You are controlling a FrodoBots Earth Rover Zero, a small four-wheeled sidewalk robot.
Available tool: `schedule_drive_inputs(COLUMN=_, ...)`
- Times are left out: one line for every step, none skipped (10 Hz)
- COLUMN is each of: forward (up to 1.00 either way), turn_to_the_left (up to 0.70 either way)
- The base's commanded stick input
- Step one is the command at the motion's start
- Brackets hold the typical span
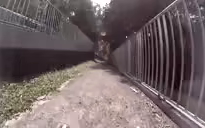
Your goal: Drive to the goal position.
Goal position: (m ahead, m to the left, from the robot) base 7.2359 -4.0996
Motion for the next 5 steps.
schedule_drive_inputs(forward=0.85, turn_to_the_left=0.0)
schedule_drive_inputs(forward=0.85, turn_to_the_left=0.0)
schedule_drive_inputs(forward=0.85, turn_to_the_left=0.0)
schedule_drive_inputs(forward=0.85, turn_to_the_left=0.0)
schedule_drive_inputs(forward=0.85, turn_to_the_left=0.0)
